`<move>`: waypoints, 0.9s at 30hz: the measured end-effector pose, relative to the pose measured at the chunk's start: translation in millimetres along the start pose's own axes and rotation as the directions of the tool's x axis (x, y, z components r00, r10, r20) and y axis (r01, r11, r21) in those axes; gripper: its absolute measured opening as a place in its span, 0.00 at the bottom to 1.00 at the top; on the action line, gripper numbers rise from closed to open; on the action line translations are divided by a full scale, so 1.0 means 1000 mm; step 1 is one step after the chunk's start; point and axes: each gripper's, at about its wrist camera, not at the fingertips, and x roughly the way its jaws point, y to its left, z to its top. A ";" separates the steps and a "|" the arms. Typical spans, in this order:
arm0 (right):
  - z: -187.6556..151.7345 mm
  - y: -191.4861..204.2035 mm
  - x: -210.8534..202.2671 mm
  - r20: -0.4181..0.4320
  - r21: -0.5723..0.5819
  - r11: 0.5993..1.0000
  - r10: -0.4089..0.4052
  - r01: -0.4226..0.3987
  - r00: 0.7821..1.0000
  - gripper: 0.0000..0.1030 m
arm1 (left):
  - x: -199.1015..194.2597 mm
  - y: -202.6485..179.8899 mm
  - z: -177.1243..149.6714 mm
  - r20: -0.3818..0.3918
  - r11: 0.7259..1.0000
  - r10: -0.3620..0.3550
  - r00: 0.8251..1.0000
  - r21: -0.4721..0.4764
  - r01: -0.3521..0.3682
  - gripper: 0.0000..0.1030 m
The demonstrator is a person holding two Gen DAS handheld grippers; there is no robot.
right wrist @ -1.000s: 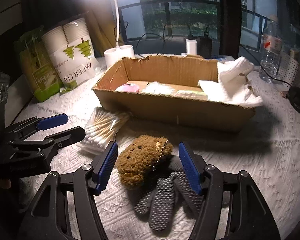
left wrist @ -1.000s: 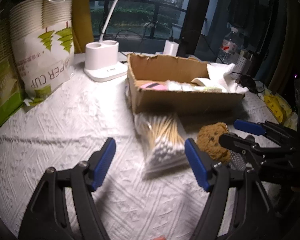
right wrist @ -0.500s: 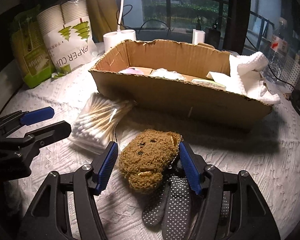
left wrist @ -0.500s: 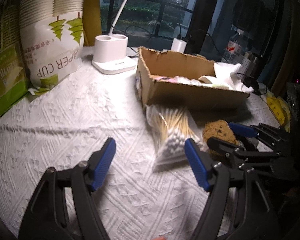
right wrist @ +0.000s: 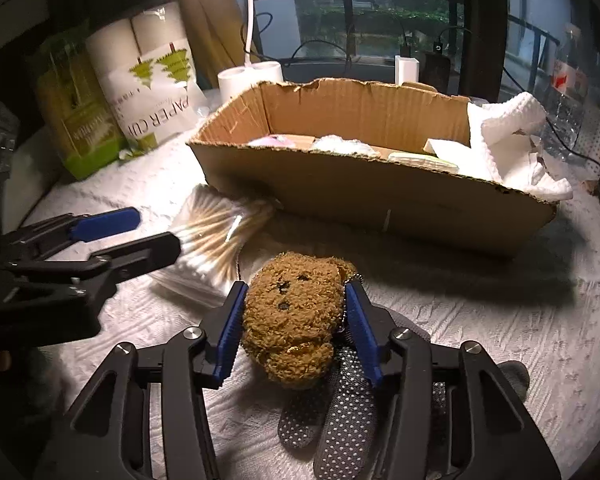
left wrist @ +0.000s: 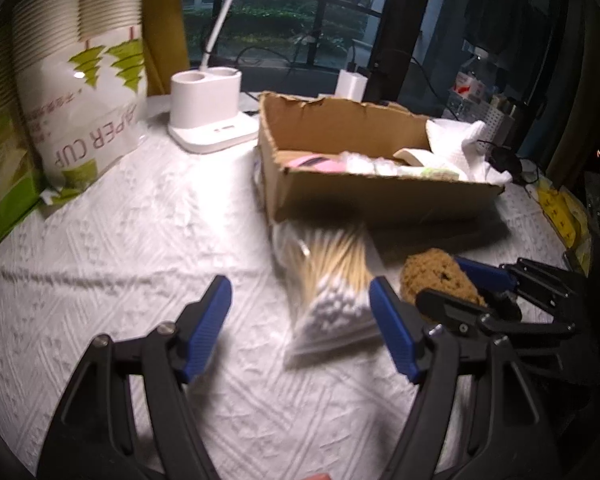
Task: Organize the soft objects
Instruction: 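Grasp the brown teddy bear with the right gripper and lift it, then grasp the clear cotton swab bag with the left gripper while the right holds the teddy bear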
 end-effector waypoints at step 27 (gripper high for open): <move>0.013 -0.050 -0.057 0.125 0.077 0.997 -0.016 0.006 0.992 0.50 | 0.043 -0.043 0.008 -0.082 0.987 0.060 0.995 0.155 -0.047 0.49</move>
